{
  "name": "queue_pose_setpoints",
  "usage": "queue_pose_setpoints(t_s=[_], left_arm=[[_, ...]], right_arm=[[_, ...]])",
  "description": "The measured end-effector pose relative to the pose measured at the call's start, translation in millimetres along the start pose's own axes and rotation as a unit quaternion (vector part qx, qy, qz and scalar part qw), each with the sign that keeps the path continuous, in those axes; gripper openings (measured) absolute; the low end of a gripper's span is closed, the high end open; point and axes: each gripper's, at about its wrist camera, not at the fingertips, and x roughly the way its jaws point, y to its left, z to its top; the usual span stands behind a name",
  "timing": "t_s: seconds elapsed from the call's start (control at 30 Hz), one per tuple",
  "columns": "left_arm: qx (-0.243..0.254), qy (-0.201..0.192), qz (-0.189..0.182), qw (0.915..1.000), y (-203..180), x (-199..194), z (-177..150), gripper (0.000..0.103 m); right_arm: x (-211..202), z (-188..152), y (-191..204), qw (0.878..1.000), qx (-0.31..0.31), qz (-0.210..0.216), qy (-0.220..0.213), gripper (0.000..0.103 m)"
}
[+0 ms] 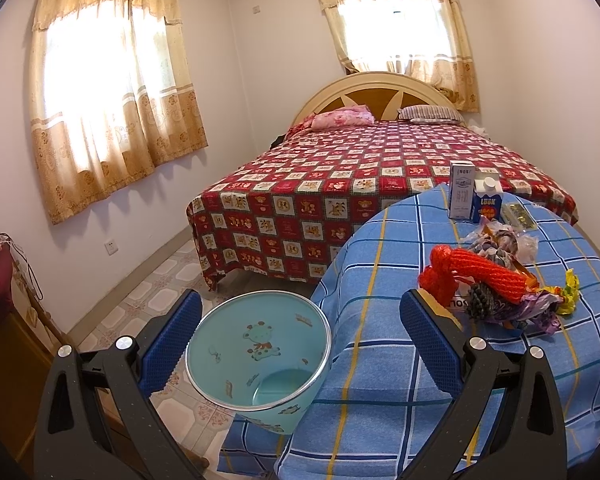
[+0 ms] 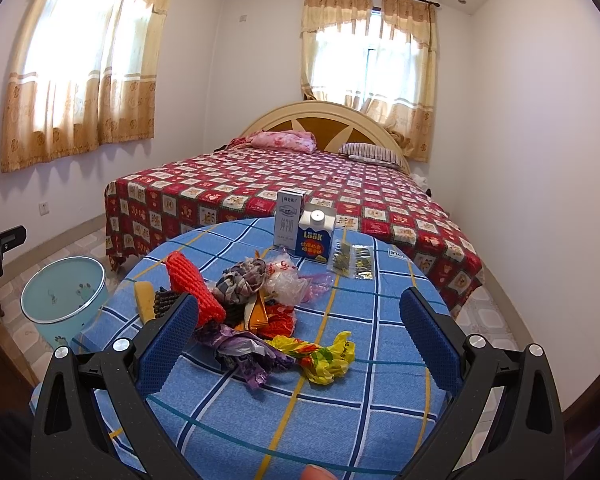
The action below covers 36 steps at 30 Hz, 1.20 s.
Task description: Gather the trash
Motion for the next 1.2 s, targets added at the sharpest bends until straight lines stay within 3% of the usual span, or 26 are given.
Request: queue_pose_setpoints(t_s=[0.93, 1.2], left_arm=[[0.012, 0.012, 0.0, 0.9999, -6.6, 10.4, -4.8, 0.097], [0.023, 0.076, -0.023, 0.9966, -35.5, 69.0, -28.2, 0.097]], right_arm=[[10.0, -5.8, -4.9, 1.0, 0.0, -0.011, 0.015, 0.098], [61.2, -38.6, -26.7, 0.997, 0.019, -0.037, 0.06, 0.095]])
